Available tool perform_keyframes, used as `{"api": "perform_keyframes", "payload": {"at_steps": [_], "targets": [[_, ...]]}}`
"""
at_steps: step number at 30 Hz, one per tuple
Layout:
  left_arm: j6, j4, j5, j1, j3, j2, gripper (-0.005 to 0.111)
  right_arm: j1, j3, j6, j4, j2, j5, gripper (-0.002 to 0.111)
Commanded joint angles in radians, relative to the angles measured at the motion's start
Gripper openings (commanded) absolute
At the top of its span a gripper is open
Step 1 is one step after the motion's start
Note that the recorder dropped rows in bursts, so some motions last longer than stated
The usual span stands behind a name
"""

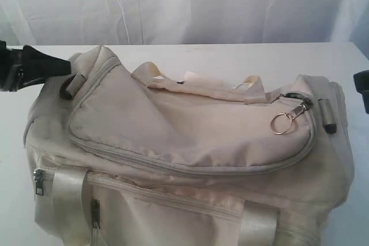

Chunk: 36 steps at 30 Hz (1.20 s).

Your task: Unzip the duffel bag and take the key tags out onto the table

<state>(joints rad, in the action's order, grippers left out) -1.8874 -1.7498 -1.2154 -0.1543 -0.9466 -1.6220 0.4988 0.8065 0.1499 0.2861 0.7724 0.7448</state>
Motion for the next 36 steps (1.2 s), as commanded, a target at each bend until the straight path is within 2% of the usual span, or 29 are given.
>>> {"api": "perform_keyframes", "payload": {"at_steps": [1, 6, 14, 23, 26, 27, 30, 33, 36], "targets": [[0.07, 0.005, -0.006, -0.024, 0.019, 0.028, 0.065, 0.001, -0.002, 0.009, 0.005, -0.003, -0.006, 0.065], [0.094, 0.005, -0.006, -0.055, 0.019, 0.064, 0.065, 0.001, -0.002, 0.009, 0.007, -0.003, -0.006, 0.065], [0.159, 0.005, -0.006, 0.02, 0.093, 0.063, 0.063, 0.001, -0.002, 0.011, 0.006, -0.003, -0.009, 0.065], [0.255, 0.005, -0.006, 0.017, 0.136, 0.063, 0.021, 0.001, -0.002, 0.011, 0.004, -0.003, 0.005, 0.065], [0.272, 0.005, -0.006, 0.015, 0.136, 0.063, 0.001, 0.001, -0.002, 0.013, 0.002, -0.003, 0.012, 0.065], [0.278, 0.005, -0.006, 0.015, 0.136, 0.063, 0.0, 0.001, -0.002, 0.019, -0.001, -0.003, 0.015, 0.065], [0.286, 0.005, 0.059, -0.008, 0.136, 0.063, 0.0, 0.001, -0.002, 0.068, -0.003, -0.003, 0.017, 0.065], [0.298, 0.005, 0.103, -0.06, 0.136, 0.068, 0.0, 0.001, -0.002, 0.086, -0.028, -0.003, 0.017, 0.065], [0.299, 0.005, 0.265, -0.151, 0.136, 0.103, 0.0, 0.001, -0.006, 0.09, -0.035, 0.004, -0.015, 0.065]]}}
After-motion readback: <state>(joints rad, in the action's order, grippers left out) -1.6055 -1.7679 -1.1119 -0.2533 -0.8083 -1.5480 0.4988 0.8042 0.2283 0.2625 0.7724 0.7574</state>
